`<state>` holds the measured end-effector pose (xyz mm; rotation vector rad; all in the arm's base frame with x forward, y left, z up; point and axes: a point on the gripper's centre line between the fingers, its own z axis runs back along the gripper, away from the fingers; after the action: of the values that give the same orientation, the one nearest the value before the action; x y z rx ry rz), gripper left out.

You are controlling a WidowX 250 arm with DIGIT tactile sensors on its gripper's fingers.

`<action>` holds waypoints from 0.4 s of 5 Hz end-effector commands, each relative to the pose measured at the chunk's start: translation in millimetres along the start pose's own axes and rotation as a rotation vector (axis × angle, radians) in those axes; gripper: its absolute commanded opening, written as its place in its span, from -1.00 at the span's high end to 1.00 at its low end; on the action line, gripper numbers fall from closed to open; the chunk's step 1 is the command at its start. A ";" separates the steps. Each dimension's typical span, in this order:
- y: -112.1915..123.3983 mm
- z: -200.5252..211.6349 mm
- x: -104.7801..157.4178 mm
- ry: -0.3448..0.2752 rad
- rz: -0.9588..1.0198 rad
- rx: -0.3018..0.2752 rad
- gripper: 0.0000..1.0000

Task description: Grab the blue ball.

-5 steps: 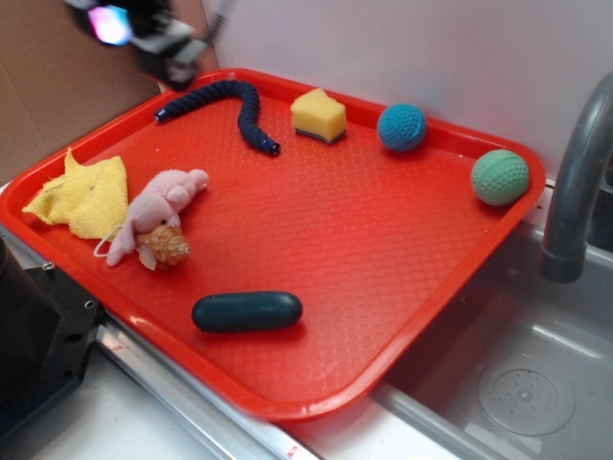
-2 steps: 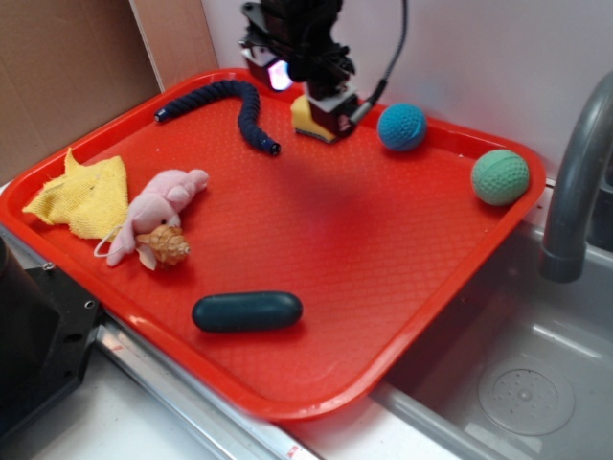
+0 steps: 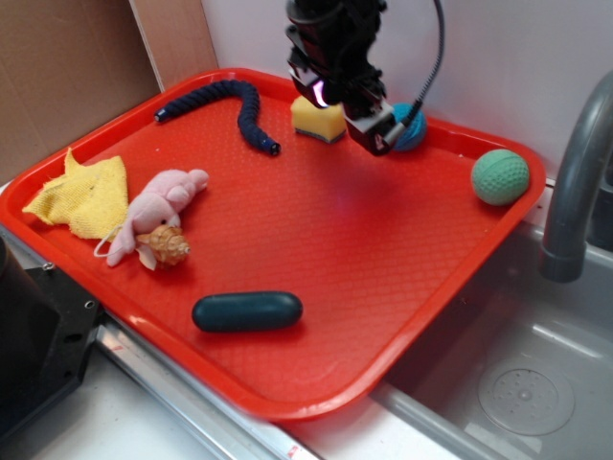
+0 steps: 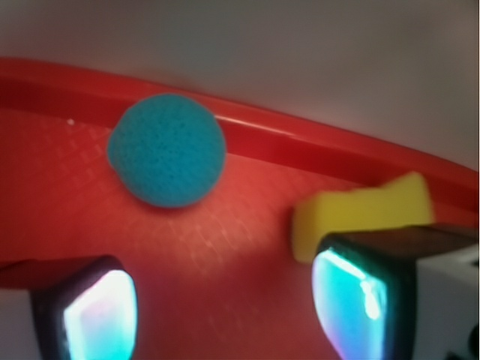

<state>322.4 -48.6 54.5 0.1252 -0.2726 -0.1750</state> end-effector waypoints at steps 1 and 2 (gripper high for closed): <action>-26.3 -10.8 38.0 -0.044 -0.076 0.003 -1.00; -29.8 -19.0 40.6 -0.063 -0.079 -0.017 -1.00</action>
<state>352.2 -70.3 25.3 0.1229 -0.2839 -0.2275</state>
